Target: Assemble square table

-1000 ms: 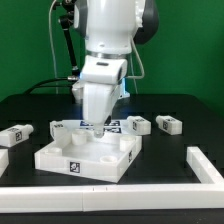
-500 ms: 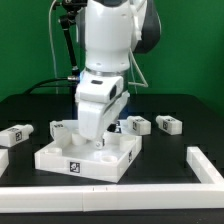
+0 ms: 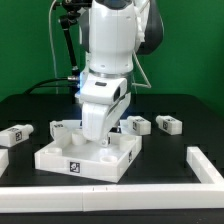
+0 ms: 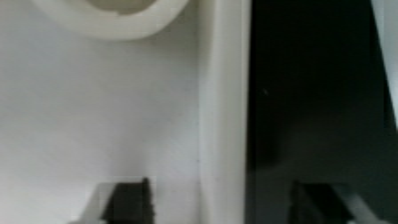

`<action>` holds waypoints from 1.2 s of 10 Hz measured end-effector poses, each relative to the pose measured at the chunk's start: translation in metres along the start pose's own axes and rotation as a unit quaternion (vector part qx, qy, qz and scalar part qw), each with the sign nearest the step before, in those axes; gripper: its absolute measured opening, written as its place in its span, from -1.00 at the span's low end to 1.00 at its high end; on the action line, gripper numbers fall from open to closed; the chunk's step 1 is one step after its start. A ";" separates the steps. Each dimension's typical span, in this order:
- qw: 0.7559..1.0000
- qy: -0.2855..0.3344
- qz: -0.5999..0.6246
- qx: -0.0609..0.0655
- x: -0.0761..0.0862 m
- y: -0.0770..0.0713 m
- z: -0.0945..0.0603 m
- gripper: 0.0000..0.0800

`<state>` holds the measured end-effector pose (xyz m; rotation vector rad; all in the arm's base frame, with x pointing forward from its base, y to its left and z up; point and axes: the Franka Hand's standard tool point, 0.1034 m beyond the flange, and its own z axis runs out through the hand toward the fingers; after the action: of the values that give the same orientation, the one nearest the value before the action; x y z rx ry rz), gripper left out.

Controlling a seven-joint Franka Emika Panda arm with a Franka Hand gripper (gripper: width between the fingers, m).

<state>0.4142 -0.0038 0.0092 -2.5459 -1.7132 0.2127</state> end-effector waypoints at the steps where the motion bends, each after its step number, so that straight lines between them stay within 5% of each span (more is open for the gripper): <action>1: 1.000 0.000 0.000 0.000 0.000 0.000 0.000 -0.39; 2: 1.000 0.000 0.000 0.000 0.000 0.000 0.000 -0.72; 3: 1.000 0.003 0.000 -0.005 0.001 0.002 -0.002 -0.83; 8: 1.000 0.003 -0.005 -0.008 0.002 0.004 -0.002 -0.83; 10: 0.998 0.012 -0.066 -0.020 0.021 0.012 -0.005 -0.82; 12: 0.994 0.028 -0.098 -0.028 0.056 0.007 -0.007 -0.82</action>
Offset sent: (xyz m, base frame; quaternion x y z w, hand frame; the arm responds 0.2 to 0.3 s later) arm 0.0000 0.0000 0.0000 0.0000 0.0000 0.0000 1.0000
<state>0.4422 0.0461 0.0106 -2.3732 -1.9583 0.0825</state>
